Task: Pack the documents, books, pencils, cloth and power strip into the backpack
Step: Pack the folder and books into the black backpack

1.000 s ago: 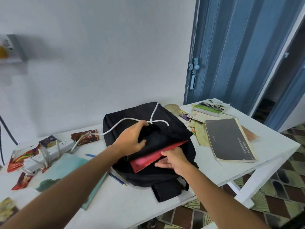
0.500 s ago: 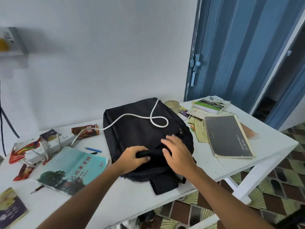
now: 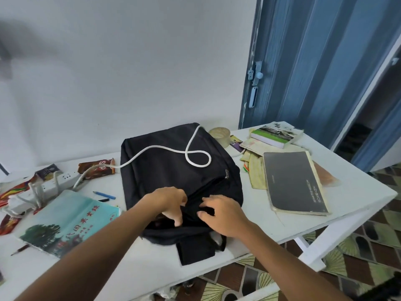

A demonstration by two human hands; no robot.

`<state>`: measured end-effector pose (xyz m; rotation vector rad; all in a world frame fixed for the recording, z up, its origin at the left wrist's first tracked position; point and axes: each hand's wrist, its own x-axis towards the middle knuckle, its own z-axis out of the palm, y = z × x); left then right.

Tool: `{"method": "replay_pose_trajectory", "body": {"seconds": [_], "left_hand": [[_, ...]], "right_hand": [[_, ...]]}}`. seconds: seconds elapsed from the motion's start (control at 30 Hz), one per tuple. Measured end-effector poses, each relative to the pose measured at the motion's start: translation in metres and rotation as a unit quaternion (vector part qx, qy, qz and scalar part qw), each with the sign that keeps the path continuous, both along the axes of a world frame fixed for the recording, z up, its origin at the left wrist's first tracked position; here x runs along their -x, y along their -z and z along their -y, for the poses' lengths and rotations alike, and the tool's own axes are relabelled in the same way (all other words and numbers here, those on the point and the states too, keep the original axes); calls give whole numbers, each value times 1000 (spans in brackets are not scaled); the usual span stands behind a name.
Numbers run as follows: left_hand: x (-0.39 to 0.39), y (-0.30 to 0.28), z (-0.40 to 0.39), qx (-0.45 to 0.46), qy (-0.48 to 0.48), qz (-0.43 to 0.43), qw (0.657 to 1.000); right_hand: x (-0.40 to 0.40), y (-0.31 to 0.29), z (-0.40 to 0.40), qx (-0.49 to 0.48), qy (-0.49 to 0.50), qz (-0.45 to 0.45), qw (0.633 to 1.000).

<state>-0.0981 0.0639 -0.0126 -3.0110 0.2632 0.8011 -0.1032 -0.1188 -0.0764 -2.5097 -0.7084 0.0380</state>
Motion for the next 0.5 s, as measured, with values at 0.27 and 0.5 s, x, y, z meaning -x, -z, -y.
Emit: {"method": "replay_pose_trajectory", "body": {"seconds": [0.27,0.5], "left_hand": [[-34,-12,68,-103,69,24,992],[-56,-15,99,-161,69,-90,980]], "right_hand": [[-45,-30,119,-328,260,7,908],[-72,-10,232,23,486,-92,869]]}}
